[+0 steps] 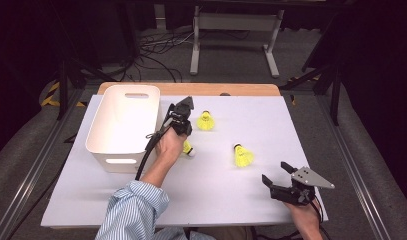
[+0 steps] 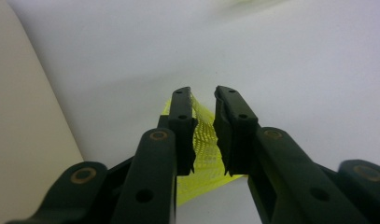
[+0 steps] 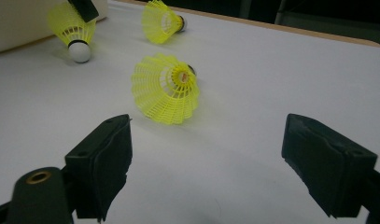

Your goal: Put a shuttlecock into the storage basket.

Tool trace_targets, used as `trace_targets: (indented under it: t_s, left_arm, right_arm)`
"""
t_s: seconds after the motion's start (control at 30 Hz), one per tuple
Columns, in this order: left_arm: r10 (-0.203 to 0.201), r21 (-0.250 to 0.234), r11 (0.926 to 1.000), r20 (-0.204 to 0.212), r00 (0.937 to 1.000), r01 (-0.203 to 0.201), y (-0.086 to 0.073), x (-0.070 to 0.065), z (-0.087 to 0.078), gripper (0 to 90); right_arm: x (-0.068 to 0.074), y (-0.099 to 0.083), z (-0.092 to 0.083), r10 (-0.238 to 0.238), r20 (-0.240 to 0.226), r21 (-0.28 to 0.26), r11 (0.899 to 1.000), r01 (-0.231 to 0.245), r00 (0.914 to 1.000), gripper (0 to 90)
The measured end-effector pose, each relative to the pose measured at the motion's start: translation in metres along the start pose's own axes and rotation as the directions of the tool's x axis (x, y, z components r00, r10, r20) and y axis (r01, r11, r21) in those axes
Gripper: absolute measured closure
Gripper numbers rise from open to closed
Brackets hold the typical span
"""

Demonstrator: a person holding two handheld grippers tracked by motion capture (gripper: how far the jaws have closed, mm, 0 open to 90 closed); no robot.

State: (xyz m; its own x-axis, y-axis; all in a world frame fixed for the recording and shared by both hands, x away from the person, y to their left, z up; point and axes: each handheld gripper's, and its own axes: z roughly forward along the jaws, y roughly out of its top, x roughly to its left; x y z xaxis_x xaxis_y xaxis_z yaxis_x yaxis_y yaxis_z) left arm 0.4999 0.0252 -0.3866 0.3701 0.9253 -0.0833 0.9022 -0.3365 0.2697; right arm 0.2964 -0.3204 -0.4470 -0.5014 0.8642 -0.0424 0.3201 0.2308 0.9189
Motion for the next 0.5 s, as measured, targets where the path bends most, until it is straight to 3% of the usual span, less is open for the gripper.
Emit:
trace_targets:
  t_s: [0.2,0.5]
  left_arm:
    - [0.021,-0.009,0.9997,0.021,0.9996,-0.021,-0.0007,-0.0017,-0.0020,88.3]
    - [0.046,-0.018,0.9988,0.061,0.9971,-0.045,-0.0014,-0.0047,-0.0040,89.4]
  right_arm:
    - [0.0002,0.0000,0.0000,0.002,0.000,0.001,1.000,-0.002,1.0000,16.7]
    - [-0.0001,-0.0001,0.0003,0.001,0.002,0.003,1.000,-0.001,1.0000,16.7]
